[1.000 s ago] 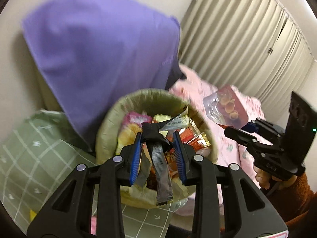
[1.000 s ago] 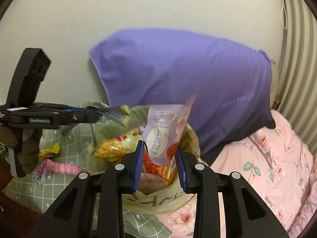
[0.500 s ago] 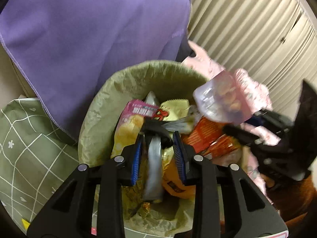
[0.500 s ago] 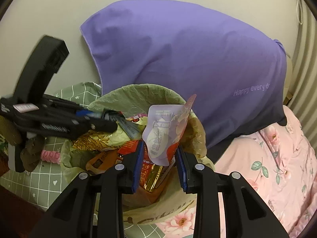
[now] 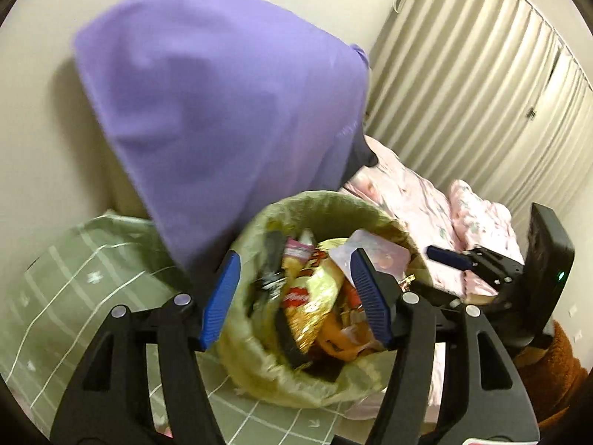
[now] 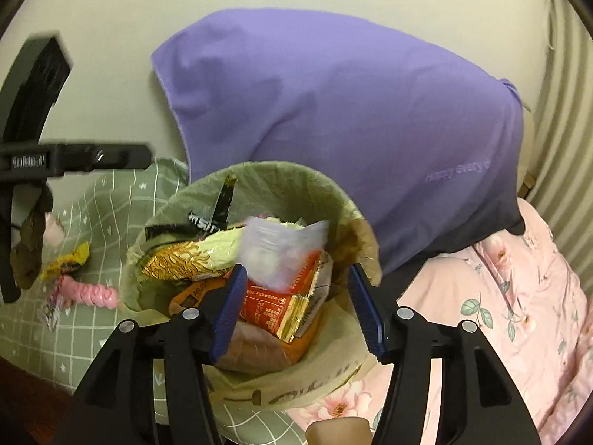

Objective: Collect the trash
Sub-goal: 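Move both grippers back over the remaining snacks on the table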

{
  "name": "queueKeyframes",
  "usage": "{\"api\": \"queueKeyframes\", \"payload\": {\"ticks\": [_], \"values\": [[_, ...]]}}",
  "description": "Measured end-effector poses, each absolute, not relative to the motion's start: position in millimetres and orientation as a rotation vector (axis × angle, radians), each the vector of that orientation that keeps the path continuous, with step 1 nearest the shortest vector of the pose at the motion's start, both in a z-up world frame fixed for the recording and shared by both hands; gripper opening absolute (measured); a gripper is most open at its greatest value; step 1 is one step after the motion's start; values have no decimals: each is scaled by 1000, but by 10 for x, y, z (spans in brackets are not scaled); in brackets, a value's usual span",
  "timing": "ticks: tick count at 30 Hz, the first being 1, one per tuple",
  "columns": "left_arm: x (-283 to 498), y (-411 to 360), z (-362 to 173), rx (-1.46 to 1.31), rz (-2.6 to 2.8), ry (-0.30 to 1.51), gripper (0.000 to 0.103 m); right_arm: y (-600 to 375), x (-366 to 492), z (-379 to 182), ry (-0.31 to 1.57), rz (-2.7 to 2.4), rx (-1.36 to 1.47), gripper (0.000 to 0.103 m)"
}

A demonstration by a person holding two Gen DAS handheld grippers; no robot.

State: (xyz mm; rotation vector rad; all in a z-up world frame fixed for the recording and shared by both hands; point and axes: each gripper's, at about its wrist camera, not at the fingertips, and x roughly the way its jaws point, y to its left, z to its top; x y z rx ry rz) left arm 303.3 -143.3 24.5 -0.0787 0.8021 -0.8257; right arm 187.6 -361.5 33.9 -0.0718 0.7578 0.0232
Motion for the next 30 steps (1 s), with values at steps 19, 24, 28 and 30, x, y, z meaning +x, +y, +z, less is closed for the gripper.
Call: {"api": "queueKeyframes", "payload": {"ticks": [19, 24, 28, 30], "values": [[2494, 785, -256, -250, -379, 784, 59, -2664, 1707, 488, 648, 266, 2, 54], [2260, 1340, -580, -301, -262, 824, 59, -2153, 1789, 280, 720, 412, -45, 54], [2125, 1506, -764, -330, -254, 852, 59, -1811, 1843, 115, 761, 478, -101, 54], [2134, 1449, -800, -309, -282, 863, 59, -1685, 1851, 38, 775, 497, -134, 54]]}}
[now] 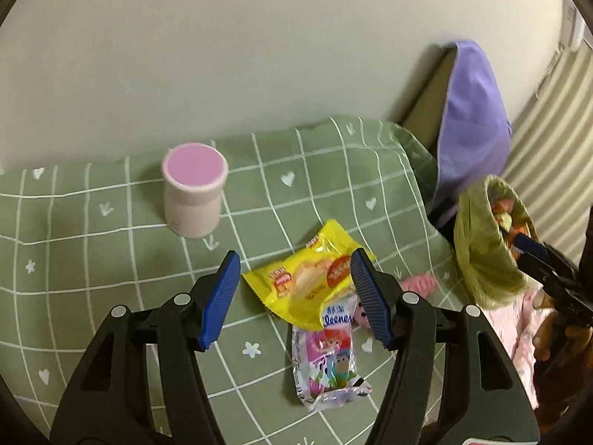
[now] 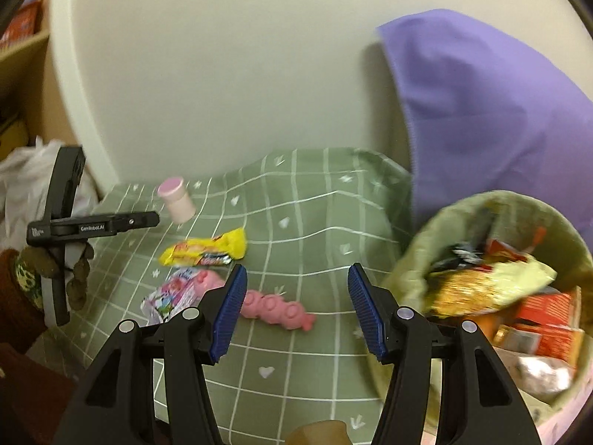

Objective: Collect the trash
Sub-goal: 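Move both grippers back over the remaining snacks on the table, then grasp the yellow nabati wafer pack with the left gripper while the right gripper grasps the pink candy pack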

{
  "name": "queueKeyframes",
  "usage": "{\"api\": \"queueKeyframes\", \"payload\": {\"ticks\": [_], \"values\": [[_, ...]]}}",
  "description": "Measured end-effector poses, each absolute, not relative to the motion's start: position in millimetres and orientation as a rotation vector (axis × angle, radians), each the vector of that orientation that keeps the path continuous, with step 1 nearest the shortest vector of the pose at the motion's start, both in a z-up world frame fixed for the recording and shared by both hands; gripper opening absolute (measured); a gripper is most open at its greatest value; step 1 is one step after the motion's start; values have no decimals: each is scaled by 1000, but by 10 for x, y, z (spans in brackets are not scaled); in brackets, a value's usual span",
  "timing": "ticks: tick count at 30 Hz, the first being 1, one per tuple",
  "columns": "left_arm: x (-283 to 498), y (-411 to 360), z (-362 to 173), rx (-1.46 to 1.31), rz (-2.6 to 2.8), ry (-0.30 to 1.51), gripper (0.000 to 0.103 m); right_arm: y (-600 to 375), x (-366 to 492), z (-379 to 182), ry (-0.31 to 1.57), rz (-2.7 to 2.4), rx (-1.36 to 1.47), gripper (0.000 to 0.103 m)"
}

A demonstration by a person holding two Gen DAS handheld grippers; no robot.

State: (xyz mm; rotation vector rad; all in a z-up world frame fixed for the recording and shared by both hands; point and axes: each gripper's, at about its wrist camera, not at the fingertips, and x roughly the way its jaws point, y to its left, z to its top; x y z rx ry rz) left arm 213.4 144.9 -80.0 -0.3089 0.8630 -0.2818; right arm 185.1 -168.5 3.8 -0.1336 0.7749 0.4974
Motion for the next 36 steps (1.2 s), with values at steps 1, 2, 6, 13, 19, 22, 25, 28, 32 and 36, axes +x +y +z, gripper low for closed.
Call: {"api": "queueKeyframes", "payload": {"ticks": [1, 2, 6, 13, 19, 22, 25, 28, 32, 36], "values": [[2147, 1421, -832, -287, -292, 871, 59, -1638, 1855, 3, 785, 504, -142, 54], [2156, 1405, -851, -271, -291, 871, 59, -1587, 1858, -43, 800, 511, -145, 54], [2315, 1270, -1027, -219, -291, 903, 59, -1435, 1842, -272, 867, 522, -168, 54], [2395, 1107, -1330, -134, -324, 987, 59, -1374, 1662, -597, 967, 548, -201, 54], [2365, 1216, -1318, -228, -262, 1036, 23, -1191, 1585, -810, 987, 541, -239, 54], [2205, 1336, -1250, -248, -218, 1021, 12, -1056, 1592, -837, 980, 584, -202, 54], [2014, 1524, -1159, -269, -135, 990, 11, -897, 1602, -865, 982, 660, -156, 54], [1821, 1744, -1113, -314, -58, 974, 11, -729, 1582, -935, 996, 742, -124, 54], [1637, 1981, -1104, -383, -10, 962, 11, -507, 1650, -1007, 992, 777, -105, 54], [1577, 2031, -1092, -426, -11, 949, 24, -252, 1666, -1123, 1002, 796, -190, 52]]}}
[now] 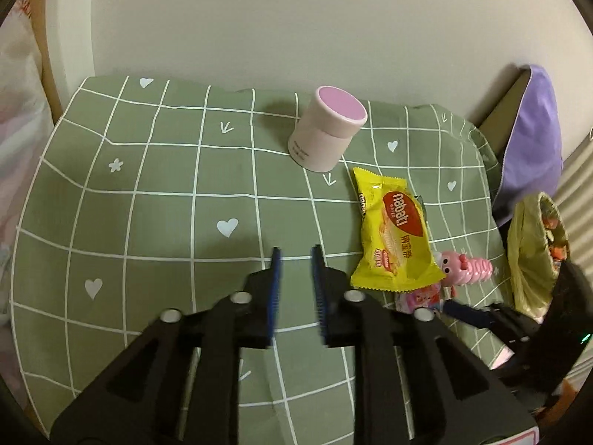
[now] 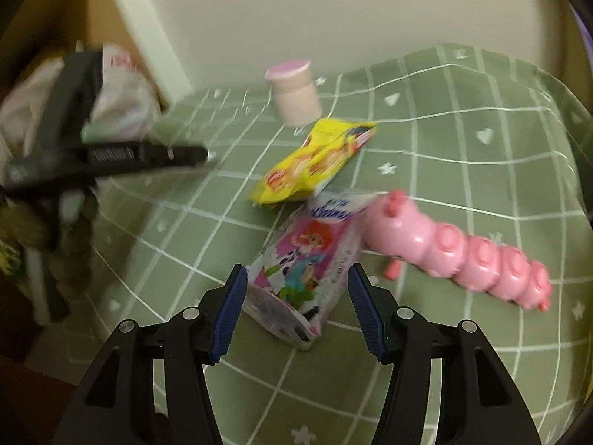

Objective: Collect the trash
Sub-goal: 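Grasp the yellow nabati wafer pack with the left gripper while the right gripper grasps the pink candy pack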

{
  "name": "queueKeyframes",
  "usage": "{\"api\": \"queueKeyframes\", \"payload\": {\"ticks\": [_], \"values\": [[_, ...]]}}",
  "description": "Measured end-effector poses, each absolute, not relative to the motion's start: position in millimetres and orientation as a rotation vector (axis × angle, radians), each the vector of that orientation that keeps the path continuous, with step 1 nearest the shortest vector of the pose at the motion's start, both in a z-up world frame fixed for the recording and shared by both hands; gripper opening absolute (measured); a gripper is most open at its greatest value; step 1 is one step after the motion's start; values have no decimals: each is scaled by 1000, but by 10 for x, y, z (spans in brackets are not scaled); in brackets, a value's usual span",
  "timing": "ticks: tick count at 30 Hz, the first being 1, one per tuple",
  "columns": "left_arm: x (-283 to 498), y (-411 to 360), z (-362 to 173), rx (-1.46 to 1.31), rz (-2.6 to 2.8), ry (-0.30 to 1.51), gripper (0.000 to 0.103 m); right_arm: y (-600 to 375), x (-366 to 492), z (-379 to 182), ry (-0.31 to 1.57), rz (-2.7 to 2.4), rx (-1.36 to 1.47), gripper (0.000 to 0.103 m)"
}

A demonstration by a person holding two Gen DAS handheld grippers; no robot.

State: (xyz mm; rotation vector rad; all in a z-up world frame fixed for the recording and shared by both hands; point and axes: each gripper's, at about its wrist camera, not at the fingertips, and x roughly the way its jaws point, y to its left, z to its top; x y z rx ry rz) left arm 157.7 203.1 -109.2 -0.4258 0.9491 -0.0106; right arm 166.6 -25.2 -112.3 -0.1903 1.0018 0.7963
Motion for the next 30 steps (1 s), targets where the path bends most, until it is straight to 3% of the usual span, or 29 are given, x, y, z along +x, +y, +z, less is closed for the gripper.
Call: {"api": "queueKeyframes", "payload": {"ticks": [4, 7, 12, 30], "values": [[1565, 1986, -1062, -424, -38, 928, 35, -167, 1521, -1152, 974, 823, -310, 22], [1594, 1943, -1078, -439, -69, 923, 42, -256, 1462, -1058, 970, 841, -316, 9], [1714, 1803, -1121, -444, -150, 920, 57, -521, 1399, -784, 921, 773, -302, 8], [2157, 1397, -1327, -68, -173, 993, 55, -1619, 1406, -429, 897, 487, -137, 8]]}}
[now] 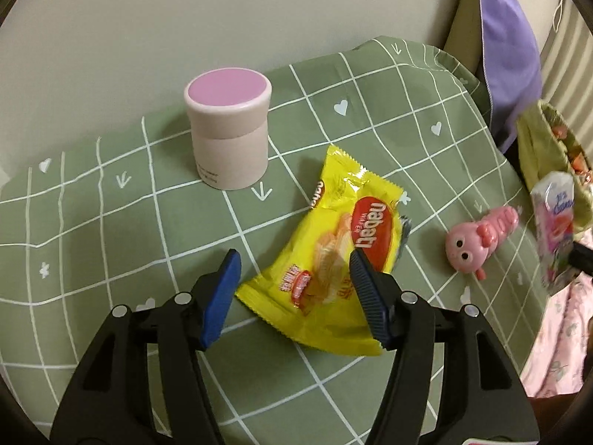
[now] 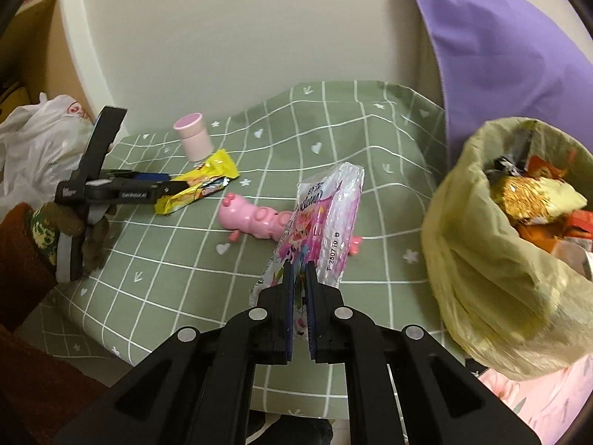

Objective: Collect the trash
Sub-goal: 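Grasp the yellow nabati wafer pack with the left gripper while the right gripper grasps the pink candy pack, then carry both packs over the yellow trash bag and open both grippers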

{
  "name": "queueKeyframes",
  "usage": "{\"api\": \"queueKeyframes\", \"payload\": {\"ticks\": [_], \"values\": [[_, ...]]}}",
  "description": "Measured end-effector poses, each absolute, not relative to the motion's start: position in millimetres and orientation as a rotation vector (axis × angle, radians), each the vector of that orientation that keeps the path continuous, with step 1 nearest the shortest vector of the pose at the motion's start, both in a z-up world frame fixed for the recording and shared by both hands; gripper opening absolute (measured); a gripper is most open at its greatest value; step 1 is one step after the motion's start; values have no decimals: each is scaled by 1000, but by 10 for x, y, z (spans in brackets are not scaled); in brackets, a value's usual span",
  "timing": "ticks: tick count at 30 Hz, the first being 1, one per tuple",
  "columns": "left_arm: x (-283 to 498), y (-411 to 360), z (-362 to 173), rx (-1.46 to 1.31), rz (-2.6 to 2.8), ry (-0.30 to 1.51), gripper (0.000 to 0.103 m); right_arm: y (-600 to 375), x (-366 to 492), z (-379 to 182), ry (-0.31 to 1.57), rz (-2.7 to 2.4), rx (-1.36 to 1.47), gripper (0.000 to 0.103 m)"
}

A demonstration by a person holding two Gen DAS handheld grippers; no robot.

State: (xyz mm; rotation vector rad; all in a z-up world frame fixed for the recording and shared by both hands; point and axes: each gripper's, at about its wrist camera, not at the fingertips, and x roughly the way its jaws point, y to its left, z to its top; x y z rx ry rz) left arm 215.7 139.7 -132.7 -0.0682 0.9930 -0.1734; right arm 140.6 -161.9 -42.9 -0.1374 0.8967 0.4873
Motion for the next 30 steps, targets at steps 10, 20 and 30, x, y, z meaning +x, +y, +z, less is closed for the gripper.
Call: {"api": "queueKeyframes", "payload": {"ticks": [10, 20, 30], "values": [[1901, 1333, -1140, -148, -133, 933, 12, -1653, 1455, -332, 862, 465, -128, 8], [1937, 1185, -351, -182, -216, 758, 12, -1716, 1488, 12, 771, 444, -133, 8], [2304, 443, 403, -166, -512, 642, 12, -2319, 1538, 626, 642, 261, -147, 8]]}}
